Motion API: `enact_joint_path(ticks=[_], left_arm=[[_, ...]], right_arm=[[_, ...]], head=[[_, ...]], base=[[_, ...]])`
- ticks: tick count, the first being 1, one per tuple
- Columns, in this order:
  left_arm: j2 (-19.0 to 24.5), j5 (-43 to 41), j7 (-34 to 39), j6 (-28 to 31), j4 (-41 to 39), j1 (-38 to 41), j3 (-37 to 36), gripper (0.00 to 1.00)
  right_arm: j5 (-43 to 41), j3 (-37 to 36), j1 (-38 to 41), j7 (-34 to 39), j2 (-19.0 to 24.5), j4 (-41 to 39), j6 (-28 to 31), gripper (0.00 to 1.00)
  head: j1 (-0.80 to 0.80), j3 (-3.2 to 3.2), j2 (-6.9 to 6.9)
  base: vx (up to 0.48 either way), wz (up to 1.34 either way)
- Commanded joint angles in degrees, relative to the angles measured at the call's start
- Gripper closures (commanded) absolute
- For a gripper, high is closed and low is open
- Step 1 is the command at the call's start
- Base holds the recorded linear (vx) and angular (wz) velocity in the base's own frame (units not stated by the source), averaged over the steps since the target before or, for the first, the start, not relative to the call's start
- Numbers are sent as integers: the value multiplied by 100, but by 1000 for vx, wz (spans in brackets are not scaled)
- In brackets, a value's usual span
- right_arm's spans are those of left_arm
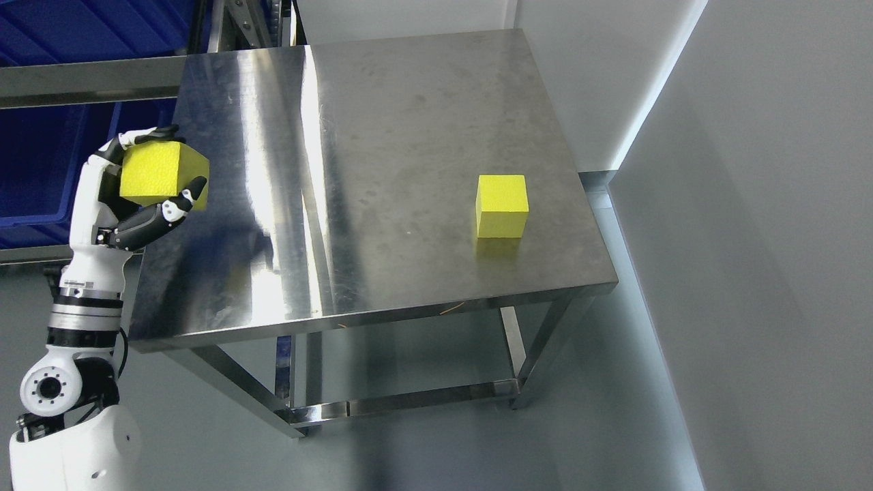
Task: Move yellow foam block to right shelf middle
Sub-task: 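Lift the yellow cube off the table with the left hand, then hold the cube in the left hand while turning toward the blue bin shelves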
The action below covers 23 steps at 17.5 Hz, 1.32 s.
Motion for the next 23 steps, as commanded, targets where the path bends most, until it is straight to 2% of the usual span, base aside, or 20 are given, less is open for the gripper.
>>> enact_joint_path(ticks=[1,13,23], left_arm=[[-116,62,3,5,20,-18,176,74],[-116,62,3,13,20,26,229,74],[-195,53,3,22,20,35,176,74]], right_arm=[[0,0,-9,4,-100,-100,-3,0],[0,0,-18,4,-100,-100,-3,0],[-9,0,-17,4,-100,-100,-3,0]], head=[[0,0,0],[0,0,0],[0,0,-1]], base=[[0,0],[-60,121],[-22,1039]])
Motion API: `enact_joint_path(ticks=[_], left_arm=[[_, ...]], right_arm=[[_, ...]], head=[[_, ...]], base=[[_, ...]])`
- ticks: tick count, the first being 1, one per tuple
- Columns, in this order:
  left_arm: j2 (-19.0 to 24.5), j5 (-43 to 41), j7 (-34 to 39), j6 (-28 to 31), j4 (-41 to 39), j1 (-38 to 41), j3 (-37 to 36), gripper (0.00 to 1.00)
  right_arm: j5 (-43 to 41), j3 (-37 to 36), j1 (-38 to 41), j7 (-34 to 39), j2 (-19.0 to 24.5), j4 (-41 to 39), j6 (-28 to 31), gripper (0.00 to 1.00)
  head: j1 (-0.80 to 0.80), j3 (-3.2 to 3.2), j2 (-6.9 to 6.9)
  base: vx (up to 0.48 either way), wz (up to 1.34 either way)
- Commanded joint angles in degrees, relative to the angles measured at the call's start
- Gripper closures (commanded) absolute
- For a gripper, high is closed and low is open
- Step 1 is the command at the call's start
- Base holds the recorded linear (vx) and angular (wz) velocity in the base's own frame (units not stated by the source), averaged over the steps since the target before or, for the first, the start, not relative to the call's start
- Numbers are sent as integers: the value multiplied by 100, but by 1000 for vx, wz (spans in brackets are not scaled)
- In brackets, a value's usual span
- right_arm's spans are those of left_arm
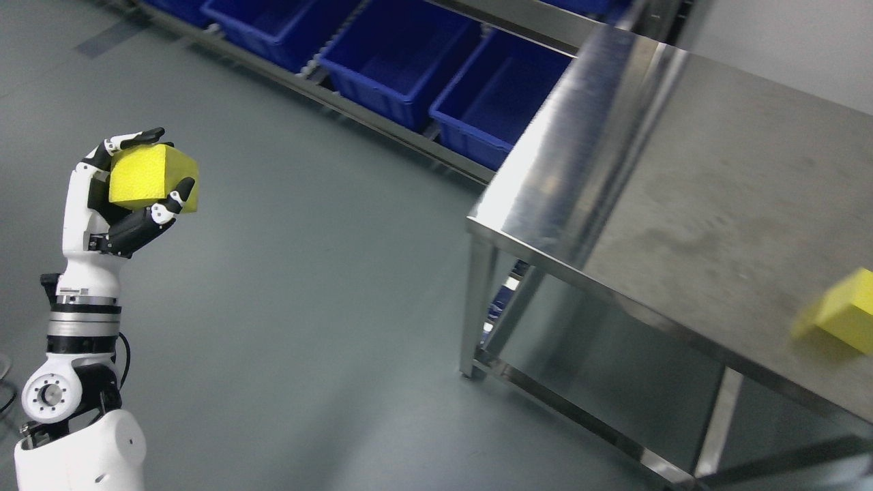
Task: Move yellow foam block to right shelf middle
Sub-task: 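Hold the cube in the left hand while turning toward the blue bin shelves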
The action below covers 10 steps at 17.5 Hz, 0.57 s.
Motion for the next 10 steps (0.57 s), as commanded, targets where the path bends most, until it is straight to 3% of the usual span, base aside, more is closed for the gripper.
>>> enact_joint_path(ticks=[1,10], left_arm=[[14,1,-3,14,2,4,-22,74],[14,1,-12,41,20,-5,-22,74]], right_arm=[[-9,0,-7,5,-100,-100,0,0],[0,0,-7,5,-100,-100,0,0]], head=[[0,0,0],[0,0,0]], base=[[8,1301],[40,998]])
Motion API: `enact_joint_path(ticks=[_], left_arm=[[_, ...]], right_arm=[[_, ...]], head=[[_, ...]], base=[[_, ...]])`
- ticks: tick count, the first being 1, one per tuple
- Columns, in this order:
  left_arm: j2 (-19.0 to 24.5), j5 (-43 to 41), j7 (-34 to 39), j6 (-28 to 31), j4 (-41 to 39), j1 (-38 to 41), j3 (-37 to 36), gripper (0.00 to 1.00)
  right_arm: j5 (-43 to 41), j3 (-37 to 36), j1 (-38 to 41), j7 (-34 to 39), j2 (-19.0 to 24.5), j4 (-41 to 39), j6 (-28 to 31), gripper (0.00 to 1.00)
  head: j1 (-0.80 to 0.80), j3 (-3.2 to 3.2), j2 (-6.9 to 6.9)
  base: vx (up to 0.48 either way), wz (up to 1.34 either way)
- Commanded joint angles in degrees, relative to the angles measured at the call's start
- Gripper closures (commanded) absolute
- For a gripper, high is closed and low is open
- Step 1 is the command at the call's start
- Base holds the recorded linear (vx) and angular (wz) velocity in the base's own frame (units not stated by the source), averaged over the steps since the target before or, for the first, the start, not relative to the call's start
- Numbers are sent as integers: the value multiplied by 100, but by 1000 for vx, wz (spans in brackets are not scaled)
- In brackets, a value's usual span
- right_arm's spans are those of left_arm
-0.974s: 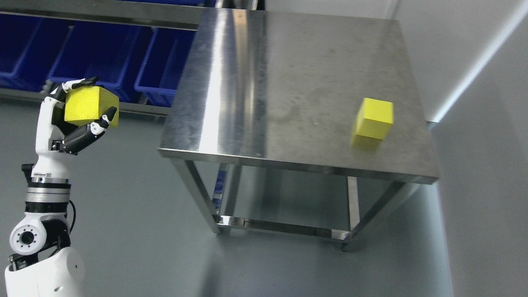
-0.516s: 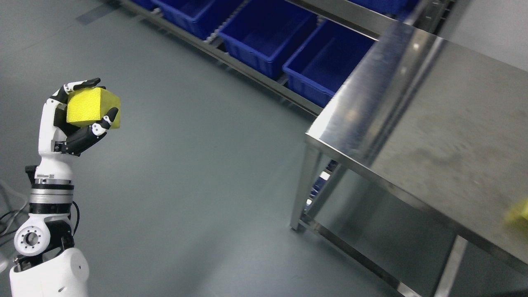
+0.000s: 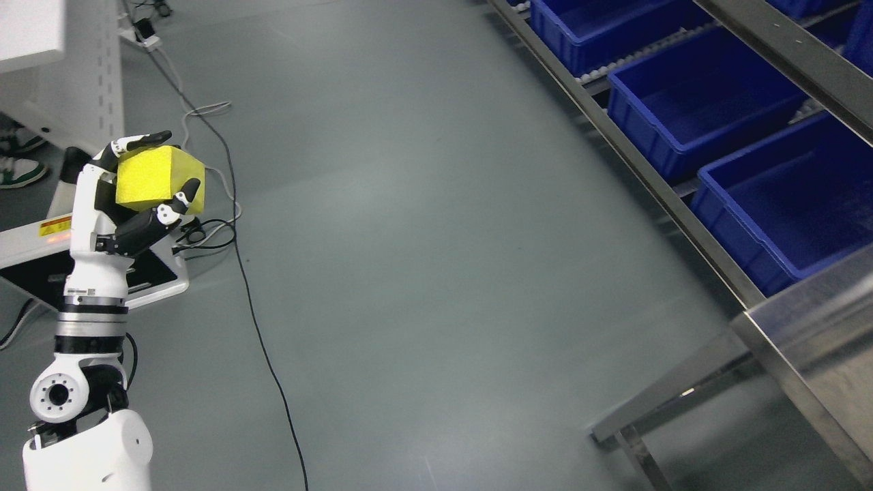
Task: Move yellow foam block to right shelf middle
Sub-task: 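Hold the cube in the left hand while turning toward the blue bin shelves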
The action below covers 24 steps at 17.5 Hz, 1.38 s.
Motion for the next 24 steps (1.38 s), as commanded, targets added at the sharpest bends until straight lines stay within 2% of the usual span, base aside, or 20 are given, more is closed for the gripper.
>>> enact_joint_path(ticks=[1,14,24], left_arm=[[93,1,-6,9,15,3,-7,74],[93,1,-6,62,41,-59,-25,73],[93,1,3,132,24,-120,-104,73]], right_arm=[[0,0,-8,5,-100,-100,1,0],[-9,0,-8,5,-100,-100,1,0],[0,0,-17,5,-100,-100,1,0]], head=[[0,0,0],[0,0,0],[0,0,0]], base=[[70,655],[118,314],[285,-147]])
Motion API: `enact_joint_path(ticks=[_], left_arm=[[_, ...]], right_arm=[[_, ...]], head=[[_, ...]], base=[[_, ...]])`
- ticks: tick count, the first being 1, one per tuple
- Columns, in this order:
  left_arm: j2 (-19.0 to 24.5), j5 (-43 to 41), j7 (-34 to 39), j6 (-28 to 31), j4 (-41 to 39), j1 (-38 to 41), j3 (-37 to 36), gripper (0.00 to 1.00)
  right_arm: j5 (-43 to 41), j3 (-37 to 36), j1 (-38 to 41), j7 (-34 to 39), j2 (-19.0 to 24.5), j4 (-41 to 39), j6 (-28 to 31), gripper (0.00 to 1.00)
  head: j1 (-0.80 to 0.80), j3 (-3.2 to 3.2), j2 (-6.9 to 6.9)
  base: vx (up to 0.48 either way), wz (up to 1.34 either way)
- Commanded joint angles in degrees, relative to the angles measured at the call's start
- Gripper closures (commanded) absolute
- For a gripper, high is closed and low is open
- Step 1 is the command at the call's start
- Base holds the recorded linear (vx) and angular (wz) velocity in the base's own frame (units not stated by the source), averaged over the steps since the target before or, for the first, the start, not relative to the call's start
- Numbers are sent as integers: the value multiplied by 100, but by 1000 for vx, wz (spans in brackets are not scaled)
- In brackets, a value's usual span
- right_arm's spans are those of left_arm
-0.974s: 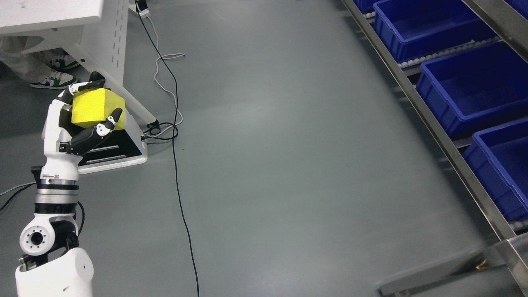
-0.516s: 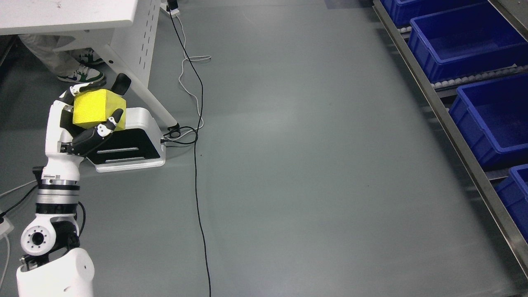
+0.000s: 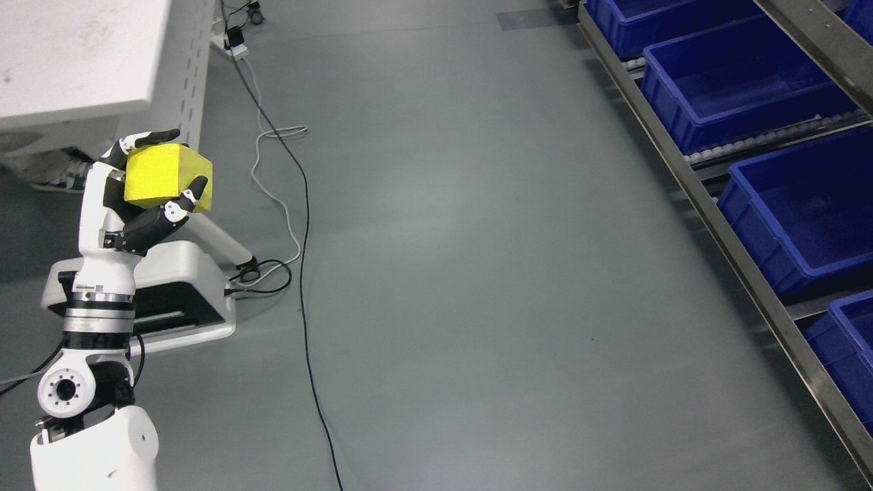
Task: Move yellow foam block to right shelf middle
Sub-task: 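Hold the cube in the left hand while turning toward the blue bin shelves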
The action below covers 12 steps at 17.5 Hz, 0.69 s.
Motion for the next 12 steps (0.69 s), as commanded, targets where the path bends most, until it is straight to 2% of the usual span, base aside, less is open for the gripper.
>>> enact_joint_path(ticks=[1,6,12], left_arm=[[136,0,5,78,-10,-84,-8,73],[145,0,14,78,-27,-93,79,72],[180,0,5,96,-27,-102,185,72]], right_arm=[[0,0,-9,4,-100,-100,1,0],[0,0,-17,4,-100,-100,1,0],[-9,0,-9,4,-100,-100,1,0]], head=[[0,0,0],[0,0,0],[0,0,0]], base=[[377,-421],[322,-423],[367,-134]])
